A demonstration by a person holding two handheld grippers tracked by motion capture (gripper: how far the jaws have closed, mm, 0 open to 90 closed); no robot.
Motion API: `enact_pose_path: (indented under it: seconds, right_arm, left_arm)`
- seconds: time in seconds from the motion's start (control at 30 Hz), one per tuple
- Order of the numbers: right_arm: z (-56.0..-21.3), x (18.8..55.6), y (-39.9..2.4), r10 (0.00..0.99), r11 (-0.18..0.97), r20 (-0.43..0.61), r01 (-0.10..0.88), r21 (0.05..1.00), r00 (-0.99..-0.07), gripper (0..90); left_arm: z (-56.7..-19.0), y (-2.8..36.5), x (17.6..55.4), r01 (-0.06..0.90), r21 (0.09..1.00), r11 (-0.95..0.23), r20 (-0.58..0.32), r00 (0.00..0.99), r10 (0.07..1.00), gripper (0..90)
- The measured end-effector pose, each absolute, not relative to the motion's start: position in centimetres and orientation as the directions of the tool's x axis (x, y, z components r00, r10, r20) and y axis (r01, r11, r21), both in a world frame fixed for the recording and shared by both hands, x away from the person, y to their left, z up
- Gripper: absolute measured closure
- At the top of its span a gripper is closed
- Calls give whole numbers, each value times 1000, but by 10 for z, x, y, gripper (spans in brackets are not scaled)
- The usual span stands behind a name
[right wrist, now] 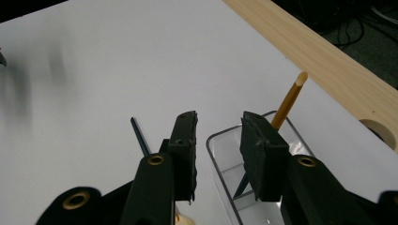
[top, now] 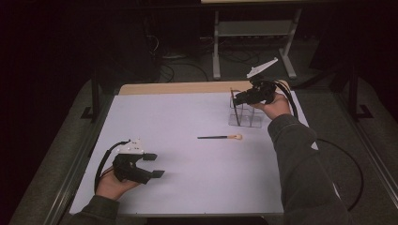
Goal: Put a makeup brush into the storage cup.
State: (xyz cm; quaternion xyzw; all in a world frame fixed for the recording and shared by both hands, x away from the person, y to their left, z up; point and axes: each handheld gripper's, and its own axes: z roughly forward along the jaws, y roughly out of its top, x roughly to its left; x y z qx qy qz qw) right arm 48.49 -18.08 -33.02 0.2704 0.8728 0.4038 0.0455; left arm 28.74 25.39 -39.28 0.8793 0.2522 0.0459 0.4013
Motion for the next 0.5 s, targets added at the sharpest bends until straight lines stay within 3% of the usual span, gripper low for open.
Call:
enact_pose_path:
  seconds: [0.5]
  right_arm:
    - [-327, 471, -183, 479, 522, 129, 400, 753, -868, 612]
  left_arm:
    - [-393, 254, 289, 405, 734, -545, -121, 868, 482, 279]
